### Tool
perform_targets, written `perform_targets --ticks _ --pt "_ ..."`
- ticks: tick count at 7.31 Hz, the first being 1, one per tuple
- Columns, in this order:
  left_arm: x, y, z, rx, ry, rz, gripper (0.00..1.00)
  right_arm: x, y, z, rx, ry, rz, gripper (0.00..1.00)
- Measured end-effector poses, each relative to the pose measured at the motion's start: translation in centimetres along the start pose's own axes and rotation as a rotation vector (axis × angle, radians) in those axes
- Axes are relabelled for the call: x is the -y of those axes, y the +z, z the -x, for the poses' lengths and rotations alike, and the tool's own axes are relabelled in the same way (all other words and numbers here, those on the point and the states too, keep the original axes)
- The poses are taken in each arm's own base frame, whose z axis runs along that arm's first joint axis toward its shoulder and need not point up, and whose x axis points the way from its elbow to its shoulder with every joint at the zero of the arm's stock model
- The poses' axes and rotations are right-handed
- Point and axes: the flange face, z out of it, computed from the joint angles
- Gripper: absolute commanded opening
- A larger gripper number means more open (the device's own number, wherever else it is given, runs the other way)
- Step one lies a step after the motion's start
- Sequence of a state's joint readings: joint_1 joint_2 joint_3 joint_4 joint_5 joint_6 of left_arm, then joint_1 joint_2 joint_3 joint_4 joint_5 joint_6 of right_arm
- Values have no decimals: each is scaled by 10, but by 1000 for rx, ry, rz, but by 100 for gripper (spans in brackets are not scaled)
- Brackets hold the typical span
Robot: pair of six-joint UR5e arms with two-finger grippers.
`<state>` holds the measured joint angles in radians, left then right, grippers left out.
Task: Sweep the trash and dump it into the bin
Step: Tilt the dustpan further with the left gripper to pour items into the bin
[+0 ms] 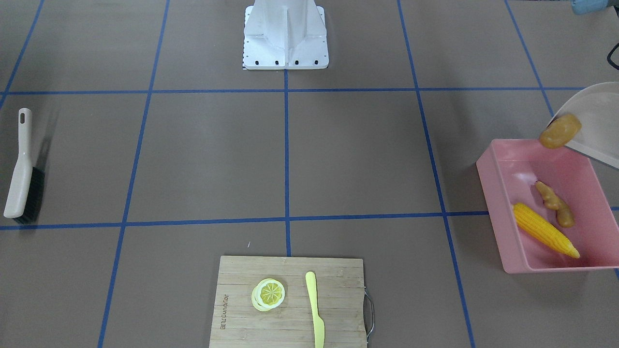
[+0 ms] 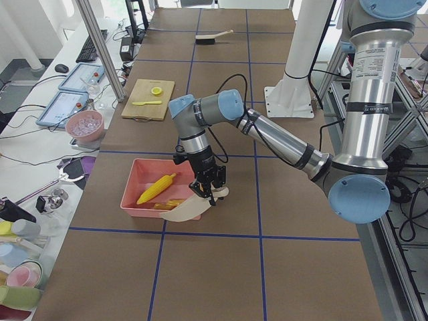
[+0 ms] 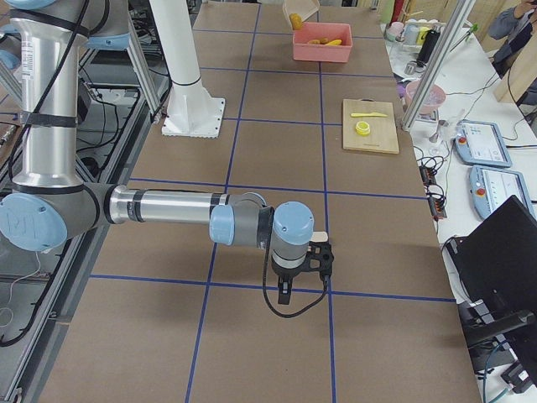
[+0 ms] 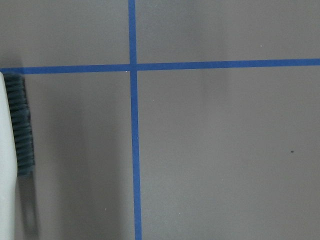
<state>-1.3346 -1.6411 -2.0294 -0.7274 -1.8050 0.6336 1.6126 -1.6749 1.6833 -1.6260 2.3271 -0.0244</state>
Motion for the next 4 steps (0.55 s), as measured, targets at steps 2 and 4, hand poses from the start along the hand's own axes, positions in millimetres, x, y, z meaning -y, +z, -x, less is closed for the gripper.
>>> perform_targets --ticks 2,4 --pt "2 -1 2 -6 4 21 0 -1 1 -1 -1 3 3 100" --pt "3 -6 3 2 39 16 0 -3 11 -10 -2 22 22 100"
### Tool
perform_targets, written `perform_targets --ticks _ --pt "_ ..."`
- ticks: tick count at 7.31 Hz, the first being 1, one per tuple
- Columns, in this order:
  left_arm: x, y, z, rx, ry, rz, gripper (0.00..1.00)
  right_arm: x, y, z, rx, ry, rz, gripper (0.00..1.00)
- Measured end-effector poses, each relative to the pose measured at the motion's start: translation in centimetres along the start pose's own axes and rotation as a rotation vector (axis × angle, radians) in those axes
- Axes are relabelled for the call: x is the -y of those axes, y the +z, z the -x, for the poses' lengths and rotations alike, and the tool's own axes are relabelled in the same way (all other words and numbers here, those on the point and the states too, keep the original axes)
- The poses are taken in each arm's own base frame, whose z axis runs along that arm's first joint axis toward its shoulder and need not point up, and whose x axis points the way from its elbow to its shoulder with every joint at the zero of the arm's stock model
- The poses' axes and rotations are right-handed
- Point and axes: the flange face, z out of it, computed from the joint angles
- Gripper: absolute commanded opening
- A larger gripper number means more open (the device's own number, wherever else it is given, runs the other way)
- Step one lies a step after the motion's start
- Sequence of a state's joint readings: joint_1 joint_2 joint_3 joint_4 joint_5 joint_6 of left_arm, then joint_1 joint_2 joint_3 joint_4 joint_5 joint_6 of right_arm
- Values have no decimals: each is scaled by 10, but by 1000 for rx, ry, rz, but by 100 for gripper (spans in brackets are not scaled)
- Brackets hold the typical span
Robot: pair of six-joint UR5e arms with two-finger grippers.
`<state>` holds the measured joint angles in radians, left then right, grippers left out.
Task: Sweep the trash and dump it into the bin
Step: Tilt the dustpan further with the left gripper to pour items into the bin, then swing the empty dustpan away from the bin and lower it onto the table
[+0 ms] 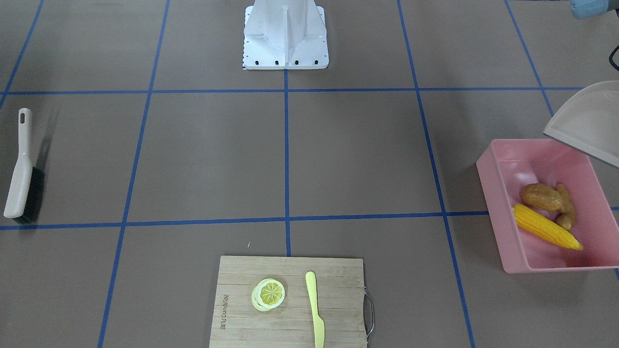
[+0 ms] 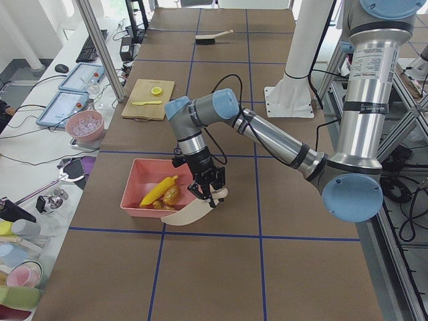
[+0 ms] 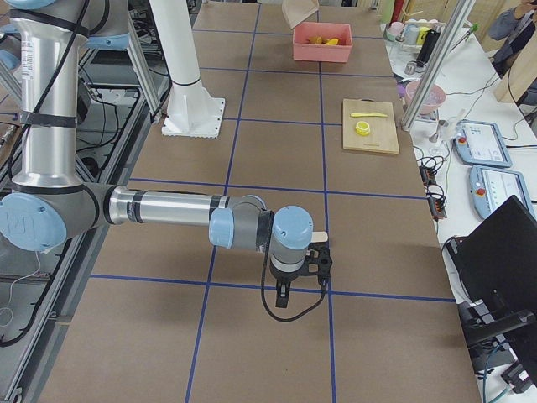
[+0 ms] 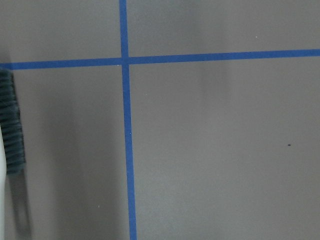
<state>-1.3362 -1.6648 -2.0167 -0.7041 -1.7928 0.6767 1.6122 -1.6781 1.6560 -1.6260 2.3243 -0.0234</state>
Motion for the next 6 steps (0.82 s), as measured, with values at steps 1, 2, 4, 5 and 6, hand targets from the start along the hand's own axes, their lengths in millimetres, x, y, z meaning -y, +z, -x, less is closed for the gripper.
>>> perform_targets --ticks 1,2,4,5,6 --pt "-3 -4 3 10 11 -20 0 -1 5 -4 1 10 10 100" --pt "-12 -13 12 34 1 -69 0 -1 7 -7 0 14 14 100" --pt "-26 -33 32 94 -25 -208 0 -1 7 -7 0 12 14 100" --pt "-29 -48 39 124 -27 -297 0 0 7 -6 0 11 13 100" --pt "-28 -68 44 161 -17 -395 0 0 6 -5 1 9 10 100"
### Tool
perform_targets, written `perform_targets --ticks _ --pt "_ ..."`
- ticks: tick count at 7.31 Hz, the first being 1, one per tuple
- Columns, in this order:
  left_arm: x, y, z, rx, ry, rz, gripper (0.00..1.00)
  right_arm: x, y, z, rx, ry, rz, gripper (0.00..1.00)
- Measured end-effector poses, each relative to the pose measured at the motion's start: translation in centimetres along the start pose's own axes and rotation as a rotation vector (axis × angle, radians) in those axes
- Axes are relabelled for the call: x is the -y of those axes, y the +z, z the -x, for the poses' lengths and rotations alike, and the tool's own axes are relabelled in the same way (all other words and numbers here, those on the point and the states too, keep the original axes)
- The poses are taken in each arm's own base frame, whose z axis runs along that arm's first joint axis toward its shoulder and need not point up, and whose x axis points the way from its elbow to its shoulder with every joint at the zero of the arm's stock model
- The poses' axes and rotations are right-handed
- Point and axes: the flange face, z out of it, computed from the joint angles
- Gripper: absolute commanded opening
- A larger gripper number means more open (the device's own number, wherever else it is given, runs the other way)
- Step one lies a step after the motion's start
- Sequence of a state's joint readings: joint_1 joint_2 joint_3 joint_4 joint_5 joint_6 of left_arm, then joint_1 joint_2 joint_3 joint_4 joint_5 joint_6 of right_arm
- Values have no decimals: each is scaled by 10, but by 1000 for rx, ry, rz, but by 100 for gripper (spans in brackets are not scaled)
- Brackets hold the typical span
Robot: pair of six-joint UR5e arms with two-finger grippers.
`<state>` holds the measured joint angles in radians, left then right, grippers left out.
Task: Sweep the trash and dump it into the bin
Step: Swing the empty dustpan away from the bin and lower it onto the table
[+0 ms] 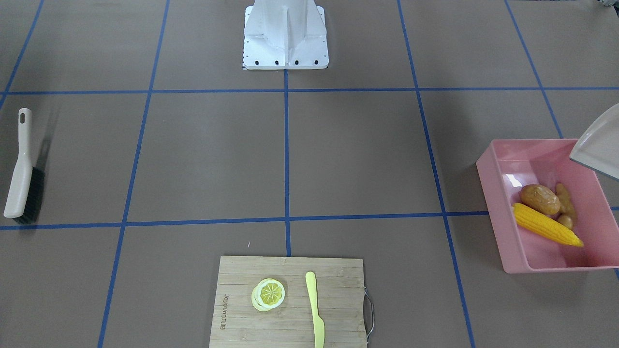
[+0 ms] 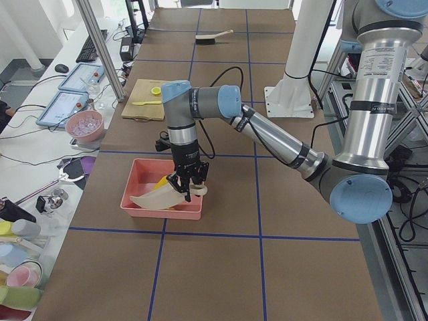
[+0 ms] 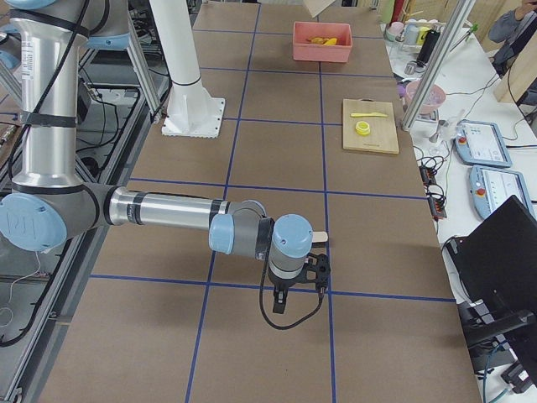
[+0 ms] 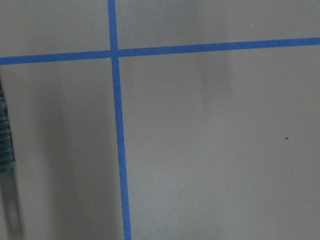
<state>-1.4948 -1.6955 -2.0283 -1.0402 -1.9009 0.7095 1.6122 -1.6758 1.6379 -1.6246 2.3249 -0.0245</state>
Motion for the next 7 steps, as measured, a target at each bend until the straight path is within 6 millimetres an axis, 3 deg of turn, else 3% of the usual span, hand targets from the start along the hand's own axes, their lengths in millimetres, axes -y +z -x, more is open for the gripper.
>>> perform_targets --ticks 1,3,5,7 --pt "17 -19 5 27 23 -100 0 0 -1 1 0 -2 -2 100" --pt "75 -56 2 -6 103 -275 0 1 -2 2 1 -3 -3 100" --pt "148 -73 -36 -73 236 -346 0 1 -2 2 2 -4 -5 100" --pt "218 -66 -97 -146 381 -350 0 1 -3 3 2 -5 -5 100"
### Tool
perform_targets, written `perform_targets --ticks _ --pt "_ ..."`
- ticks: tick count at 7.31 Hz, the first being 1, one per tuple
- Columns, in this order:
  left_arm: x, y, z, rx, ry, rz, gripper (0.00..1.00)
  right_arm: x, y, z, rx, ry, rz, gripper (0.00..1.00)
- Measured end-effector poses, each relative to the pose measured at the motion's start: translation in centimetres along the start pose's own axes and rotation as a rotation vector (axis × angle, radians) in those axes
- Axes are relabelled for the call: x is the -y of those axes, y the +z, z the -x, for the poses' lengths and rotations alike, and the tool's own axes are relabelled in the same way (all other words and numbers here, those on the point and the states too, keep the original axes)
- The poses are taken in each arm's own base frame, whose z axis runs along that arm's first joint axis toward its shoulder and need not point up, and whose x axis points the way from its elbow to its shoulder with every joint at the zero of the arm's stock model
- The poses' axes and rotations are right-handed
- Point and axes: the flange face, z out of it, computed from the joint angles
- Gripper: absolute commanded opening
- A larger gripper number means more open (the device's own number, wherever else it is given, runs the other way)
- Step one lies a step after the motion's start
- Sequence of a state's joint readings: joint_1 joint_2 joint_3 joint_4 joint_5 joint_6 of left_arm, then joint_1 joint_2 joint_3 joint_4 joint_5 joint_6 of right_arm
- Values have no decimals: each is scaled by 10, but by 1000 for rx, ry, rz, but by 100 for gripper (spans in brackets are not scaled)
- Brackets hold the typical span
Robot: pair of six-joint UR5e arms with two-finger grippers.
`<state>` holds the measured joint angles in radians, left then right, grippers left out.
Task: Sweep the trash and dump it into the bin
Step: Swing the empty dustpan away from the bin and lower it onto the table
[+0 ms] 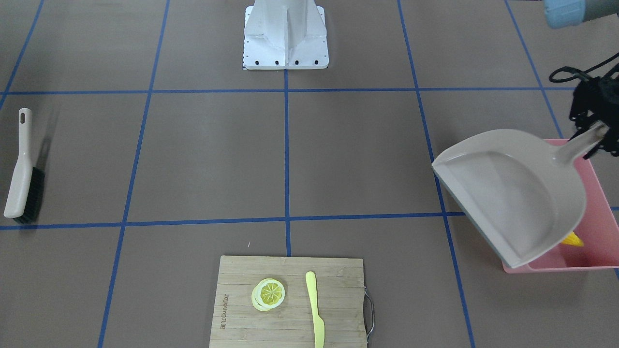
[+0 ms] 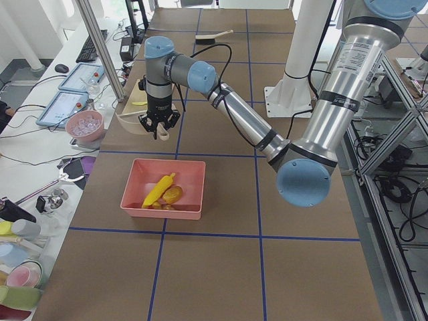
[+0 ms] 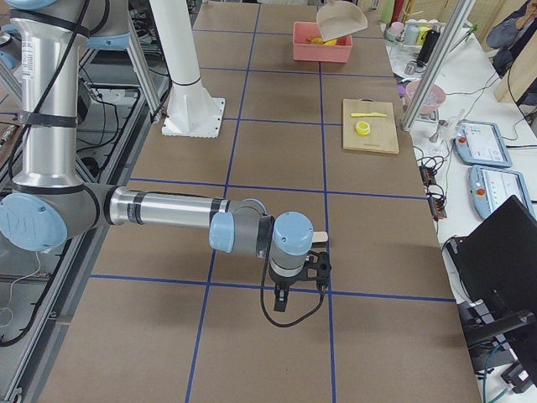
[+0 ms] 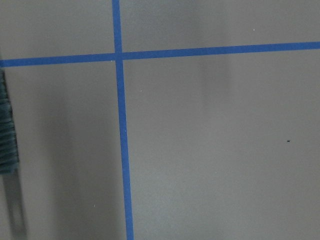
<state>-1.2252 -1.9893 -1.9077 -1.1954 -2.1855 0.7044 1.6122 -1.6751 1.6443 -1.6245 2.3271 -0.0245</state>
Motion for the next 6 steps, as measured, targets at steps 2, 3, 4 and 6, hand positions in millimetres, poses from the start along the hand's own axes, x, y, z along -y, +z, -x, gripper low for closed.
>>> perform_targets --ticks 2,3,4,6 --pt "53 42 -44 -72 123 -1 0 0 0 0 0 -1 0 100" --pt "73 62 -66 -91 184 -13 0 0 0 0 0 -1 0 100" --pt "85 84 -81 -103 239 -32 0 0 0 0 0 -1 1 100" --pt "97 123 -102 -119 316 -67 0 0 0 0 0 -1 0 100"
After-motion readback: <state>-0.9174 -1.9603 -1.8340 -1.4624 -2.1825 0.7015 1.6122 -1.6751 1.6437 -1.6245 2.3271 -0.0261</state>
